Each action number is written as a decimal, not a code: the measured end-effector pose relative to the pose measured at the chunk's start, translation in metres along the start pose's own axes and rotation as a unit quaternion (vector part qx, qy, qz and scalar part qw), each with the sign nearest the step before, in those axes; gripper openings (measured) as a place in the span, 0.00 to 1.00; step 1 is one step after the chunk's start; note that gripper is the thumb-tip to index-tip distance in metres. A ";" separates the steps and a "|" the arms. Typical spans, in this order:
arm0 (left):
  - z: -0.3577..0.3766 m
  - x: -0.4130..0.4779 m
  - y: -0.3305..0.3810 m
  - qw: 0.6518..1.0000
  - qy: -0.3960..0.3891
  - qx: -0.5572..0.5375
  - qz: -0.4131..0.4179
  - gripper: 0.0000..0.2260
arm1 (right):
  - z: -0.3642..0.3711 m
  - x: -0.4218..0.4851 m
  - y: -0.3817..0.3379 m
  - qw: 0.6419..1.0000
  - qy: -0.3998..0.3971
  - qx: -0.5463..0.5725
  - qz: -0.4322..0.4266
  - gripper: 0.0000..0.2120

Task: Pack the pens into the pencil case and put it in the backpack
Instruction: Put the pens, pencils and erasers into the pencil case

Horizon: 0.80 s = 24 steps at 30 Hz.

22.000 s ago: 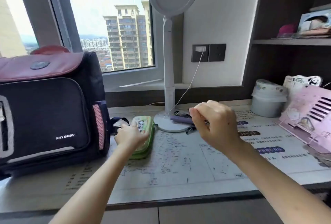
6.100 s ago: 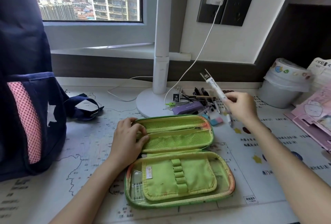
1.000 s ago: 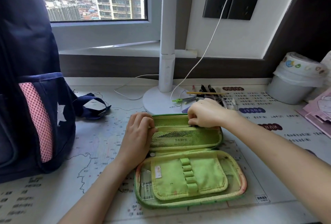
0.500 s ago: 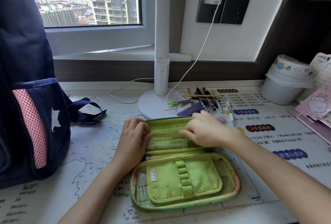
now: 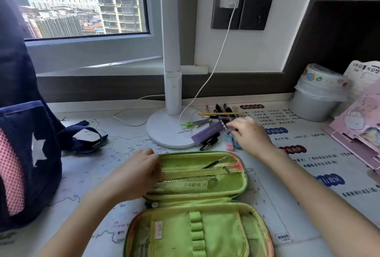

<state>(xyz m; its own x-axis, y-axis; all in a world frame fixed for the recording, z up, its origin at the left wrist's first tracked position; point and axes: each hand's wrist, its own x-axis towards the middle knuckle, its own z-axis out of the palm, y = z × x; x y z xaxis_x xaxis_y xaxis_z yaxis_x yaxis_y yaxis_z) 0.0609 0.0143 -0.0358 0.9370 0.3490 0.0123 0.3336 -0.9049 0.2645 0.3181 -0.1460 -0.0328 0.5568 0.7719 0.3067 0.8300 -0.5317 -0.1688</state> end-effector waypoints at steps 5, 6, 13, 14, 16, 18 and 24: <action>-0.013 0.019 0.011 0.998 0.038 -0.014 -0.053 0.06 | 0.014 0.037 0.014 0.991 -0.102 -0.090 0.002 0.18; -0.013 0.024 0.011 0.996 0.058 -0.025 -0.063 0.05 | 0.014 0.041 0.015 0.989 -0.121 -0.085 0.010 0.19; -0.008 0.096 0.017 0.979 0.192 -0.006 -0.063 0.07 | 0.011 0.070 -0.013 0.995 -0.101 0.003 0.001 0.15; -0.004 0.108 0.022 0.979 0.199 0.021 -0.046 0.07 | 0.015 0.073 -0.020 0.994 -0.106 -0.003 -0.005 0.15; 0.000 0.127 0.030 0.977 0.202 0.059 -0.033 0.08 | 0.025 0.079 -0.031 0.994 -0.110 -0.020 -0.018 0.16; 0.001 0.139 0.032 0.977 0.200 0.036 -0.058 0.08 | 0.033 0.086 -0.039 0.991 -0.129 -0.029 -0.035 0.16; -0.012 0.127 0.021 0.971 0.221 -0.044 -0.080 0.06 | 0.022 0.097 -0.047 0.985 -0.133 -0.067 -0.090 0.07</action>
<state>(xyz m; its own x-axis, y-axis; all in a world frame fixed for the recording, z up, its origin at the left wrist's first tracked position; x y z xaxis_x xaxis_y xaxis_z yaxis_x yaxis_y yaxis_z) 0.1855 0.0420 -0.0173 0.7320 0.5713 0.3711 0.4432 -0.8131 0.3775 0.3338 -0.0382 -0.0154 0.4050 0.9123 0.0608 0.9141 -0.4056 -0.0031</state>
